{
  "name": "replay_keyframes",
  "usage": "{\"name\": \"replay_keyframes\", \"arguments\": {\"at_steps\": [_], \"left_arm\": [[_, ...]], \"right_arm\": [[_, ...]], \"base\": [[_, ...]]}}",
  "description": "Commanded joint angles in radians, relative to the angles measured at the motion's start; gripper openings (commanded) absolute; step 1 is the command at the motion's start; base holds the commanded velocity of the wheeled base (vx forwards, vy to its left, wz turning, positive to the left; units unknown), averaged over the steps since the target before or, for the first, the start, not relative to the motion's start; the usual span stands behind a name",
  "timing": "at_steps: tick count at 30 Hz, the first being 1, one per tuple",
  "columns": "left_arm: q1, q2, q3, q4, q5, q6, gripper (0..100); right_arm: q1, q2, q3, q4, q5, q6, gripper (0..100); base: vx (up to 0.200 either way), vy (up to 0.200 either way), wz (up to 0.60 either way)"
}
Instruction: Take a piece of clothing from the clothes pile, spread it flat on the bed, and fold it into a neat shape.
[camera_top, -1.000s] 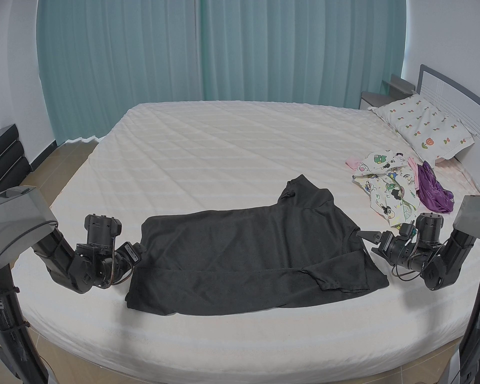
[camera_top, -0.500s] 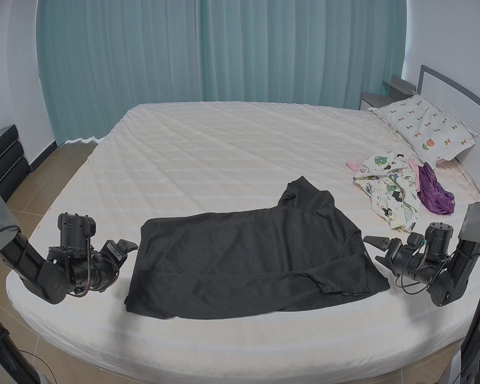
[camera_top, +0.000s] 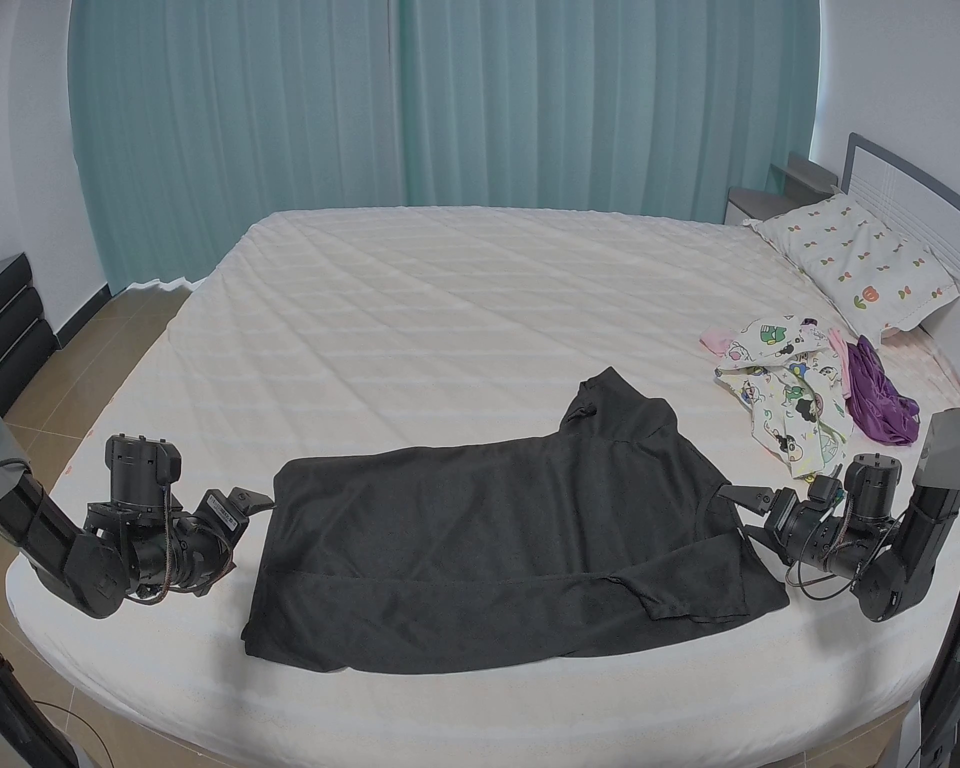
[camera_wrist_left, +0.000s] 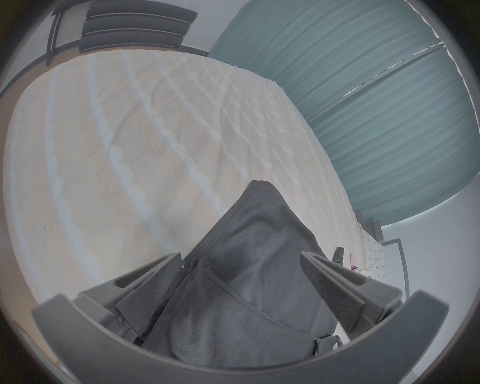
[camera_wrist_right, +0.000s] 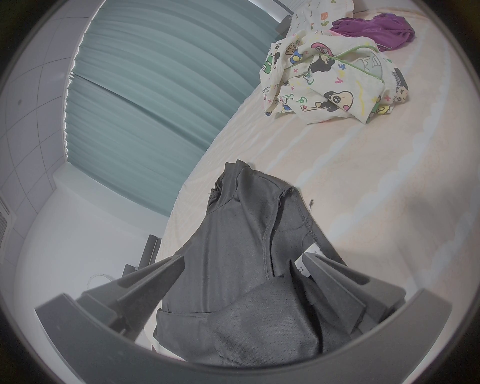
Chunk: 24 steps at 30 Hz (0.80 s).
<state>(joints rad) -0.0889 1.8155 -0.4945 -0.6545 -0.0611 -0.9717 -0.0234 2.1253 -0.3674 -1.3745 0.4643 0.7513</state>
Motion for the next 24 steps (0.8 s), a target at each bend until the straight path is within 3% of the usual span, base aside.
{"name": "replay_keyframes", "arguments": {"at_steps": [1,17,24], "left_arm": [[0.0,-0.004,0.01,0.001,-0.005,0.001,100],[0.0,0.002,0.01,-0.001,-0.006,-0.002,100],[0.0,0.027,-0.053,-0.001,-0.003,-0.018,100]], "right_arm": [[0.0,-0.002,0.004,0.0,0.001,0.0,100],[0.002,-0.004,0.004,0.0,-0.001,-0.001,100],[0.002,-0.005,0.005,0.0,-0.001,-0.001,100]], "base": [[0.2,0.0,0.0],[0.0,0.0,0.0],[0.0,0.0,0.0]]}}
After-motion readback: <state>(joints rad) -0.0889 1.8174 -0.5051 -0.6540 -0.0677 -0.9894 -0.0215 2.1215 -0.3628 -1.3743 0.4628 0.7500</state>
